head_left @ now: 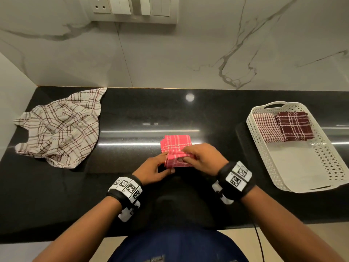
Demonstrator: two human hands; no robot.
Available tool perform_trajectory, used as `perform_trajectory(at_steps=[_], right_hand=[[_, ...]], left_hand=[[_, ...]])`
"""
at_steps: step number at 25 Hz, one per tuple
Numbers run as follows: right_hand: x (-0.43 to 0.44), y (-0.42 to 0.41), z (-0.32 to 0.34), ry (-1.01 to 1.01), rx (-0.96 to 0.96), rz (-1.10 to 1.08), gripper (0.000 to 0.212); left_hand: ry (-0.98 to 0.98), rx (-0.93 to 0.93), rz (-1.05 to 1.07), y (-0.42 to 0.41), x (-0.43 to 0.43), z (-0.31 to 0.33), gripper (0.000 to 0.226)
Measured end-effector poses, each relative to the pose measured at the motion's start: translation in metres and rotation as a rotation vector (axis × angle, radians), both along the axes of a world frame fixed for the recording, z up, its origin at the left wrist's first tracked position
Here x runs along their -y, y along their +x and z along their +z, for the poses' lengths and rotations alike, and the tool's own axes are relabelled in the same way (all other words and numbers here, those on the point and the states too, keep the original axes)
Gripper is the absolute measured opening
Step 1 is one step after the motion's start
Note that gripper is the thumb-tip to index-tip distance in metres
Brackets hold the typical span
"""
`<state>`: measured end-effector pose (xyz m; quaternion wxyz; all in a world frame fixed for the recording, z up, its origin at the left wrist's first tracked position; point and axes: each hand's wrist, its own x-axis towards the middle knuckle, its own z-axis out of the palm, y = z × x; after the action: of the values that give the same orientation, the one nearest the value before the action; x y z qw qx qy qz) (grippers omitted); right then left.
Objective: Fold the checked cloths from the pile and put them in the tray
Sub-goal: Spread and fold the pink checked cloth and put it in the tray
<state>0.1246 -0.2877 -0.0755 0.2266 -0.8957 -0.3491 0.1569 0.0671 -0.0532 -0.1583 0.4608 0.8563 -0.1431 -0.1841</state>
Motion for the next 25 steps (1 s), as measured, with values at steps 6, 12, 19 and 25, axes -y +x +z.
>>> perform_trajectory(at_steps=[6,12,19,25], right_hand=[[-0.048,0.07,-0.024,-0.199,-0.121,0.013,0.031],[-0.051,0.076,-0.06,-0.251,-0.097,-0.066,0.035],[-0.044,0.044,-0.062,-0.207,0.323,0.034,0.063],[-0.048,0.004,-0.09,-0.415,0.202,0.166,0.093]], left_hand=[[-0.04,-0.097,0.442,-0.003,0.014,0.003,0.031],[0.106,-0.056,0.656,0.013,0.029,0.0,0.026],[0.154,-0.134,0.766,0.023,0.026,0.002,0.023],[0.135,-0.081,0.777,0.018,0.018,0.004,0.023]])
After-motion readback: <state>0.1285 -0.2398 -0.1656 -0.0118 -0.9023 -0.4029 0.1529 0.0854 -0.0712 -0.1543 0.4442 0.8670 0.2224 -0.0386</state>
